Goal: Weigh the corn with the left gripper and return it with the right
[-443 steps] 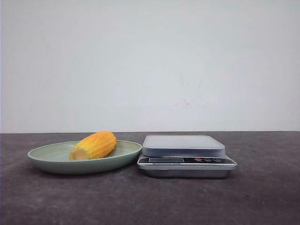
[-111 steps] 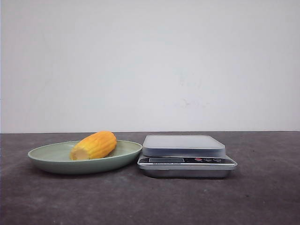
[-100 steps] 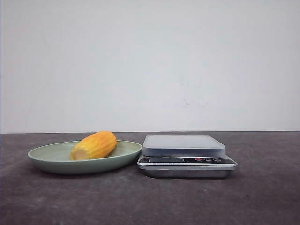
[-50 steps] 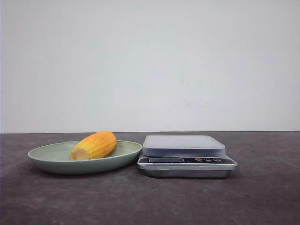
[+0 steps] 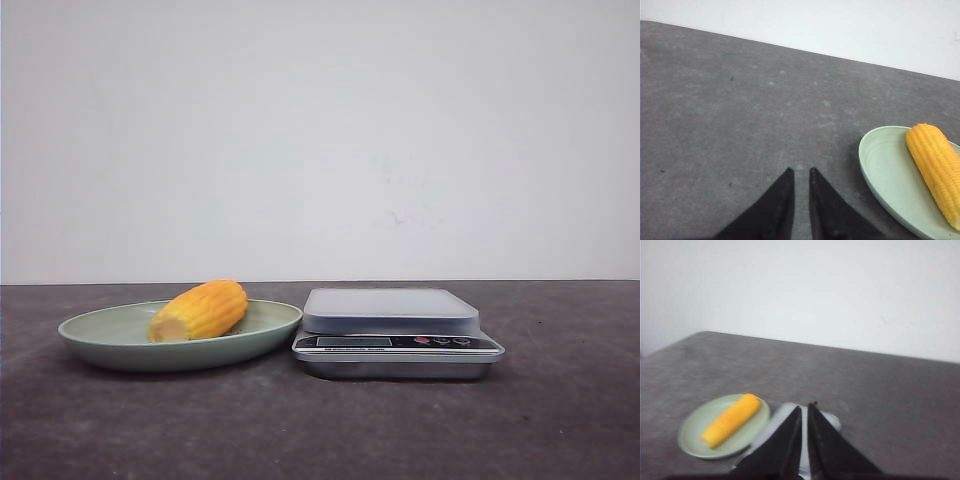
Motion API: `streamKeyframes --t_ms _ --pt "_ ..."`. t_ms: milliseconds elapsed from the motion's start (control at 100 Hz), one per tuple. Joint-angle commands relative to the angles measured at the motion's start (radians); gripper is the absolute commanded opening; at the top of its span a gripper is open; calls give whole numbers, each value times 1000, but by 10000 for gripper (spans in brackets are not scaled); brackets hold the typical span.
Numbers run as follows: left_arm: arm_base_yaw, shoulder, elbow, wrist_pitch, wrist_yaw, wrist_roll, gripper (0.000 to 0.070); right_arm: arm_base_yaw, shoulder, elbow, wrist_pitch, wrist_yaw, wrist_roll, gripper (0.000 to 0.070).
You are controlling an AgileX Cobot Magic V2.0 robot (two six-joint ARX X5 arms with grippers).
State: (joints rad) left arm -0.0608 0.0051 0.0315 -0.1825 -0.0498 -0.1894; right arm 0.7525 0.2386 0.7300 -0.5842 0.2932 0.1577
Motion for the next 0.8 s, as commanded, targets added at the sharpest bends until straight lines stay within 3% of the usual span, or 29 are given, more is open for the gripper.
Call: streamKeyframes --t_ms 0,160,310,790 --pt "3 -2 -18 -5 2 16 16 -156 -29 -34 26 -58 -12 11" --pt "3 -2 -18 -5 2 16 16 -472 -113 -148 73 -91 -12 12" --pt "3 -2 -18 -5 2 16 16 -645 -184 -239 84 -79 -38 11" --pt "3 -2 -18 -5 2 16 16 -751 -234 -608 392 -139 -39 12"
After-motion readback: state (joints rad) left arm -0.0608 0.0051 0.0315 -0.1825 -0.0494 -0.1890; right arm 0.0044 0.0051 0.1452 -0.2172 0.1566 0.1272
